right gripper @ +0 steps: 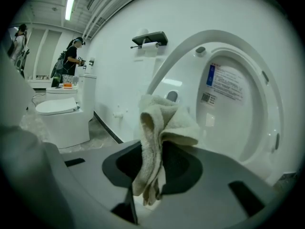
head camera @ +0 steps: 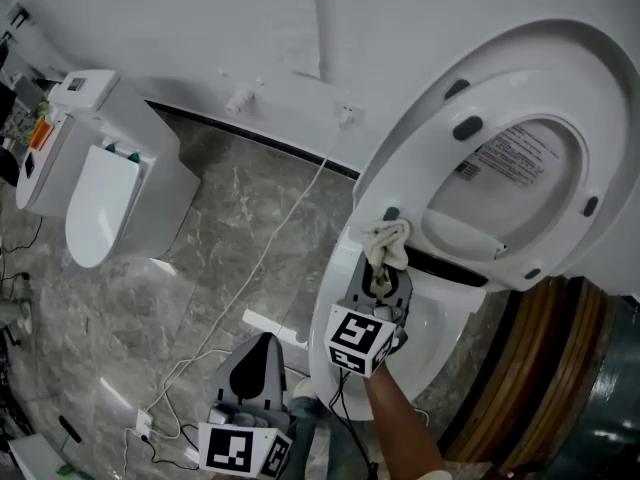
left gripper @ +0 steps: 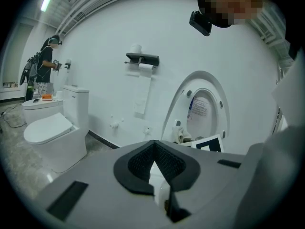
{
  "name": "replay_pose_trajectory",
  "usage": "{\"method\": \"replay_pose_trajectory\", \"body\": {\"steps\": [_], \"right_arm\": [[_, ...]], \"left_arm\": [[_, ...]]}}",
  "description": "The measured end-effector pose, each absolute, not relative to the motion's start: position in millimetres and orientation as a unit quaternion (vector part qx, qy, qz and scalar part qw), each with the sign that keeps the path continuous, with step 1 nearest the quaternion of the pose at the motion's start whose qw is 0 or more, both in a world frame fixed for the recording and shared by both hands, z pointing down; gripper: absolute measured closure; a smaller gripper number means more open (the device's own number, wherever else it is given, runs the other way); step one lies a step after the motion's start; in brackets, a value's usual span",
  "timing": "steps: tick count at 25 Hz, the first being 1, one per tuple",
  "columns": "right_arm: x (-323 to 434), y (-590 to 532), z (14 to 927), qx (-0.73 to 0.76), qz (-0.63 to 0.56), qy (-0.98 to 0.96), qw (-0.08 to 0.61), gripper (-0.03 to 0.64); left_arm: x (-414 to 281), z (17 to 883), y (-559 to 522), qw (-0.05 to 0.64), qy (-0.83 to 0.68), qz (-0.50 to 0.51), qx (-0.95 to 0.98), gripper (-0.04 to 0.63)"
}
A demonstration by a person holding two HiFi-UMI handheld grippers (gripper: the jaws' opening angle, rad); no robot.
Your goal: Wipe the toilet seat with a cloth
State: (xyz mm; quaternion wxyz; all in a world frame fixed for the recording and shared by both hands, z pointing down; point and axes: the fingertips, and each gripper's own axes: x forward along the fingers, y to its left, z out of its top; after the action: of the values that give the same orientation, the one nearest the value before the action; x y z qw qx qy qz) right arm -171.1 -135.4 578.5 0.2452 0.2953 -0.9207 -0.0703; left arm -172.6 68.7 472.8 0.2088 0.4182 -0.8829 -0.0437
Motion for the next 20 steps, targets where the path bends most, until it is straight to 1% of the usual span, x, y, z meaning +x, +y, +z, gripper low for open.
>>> {"method": "replay_pose_trajectory", "body": {"steps": [8, 20], "right_arm": [[-179.4, -130.7, 566.4, 0.272, -0.135, -0.913, 0.272, 0.52], [-178.3, -131.5, 541.1, 0.245, -0.204, -0.9, 0.297, 0.52]], "left_arm": [[-175.9, 473.9, 81.8, 0.21, -0.886, -0.053, 0.409, 0.586], [-173.7, 458.8, 71.1, 0.202, -0.883, -0.071, 0.417, 0.584]]}}
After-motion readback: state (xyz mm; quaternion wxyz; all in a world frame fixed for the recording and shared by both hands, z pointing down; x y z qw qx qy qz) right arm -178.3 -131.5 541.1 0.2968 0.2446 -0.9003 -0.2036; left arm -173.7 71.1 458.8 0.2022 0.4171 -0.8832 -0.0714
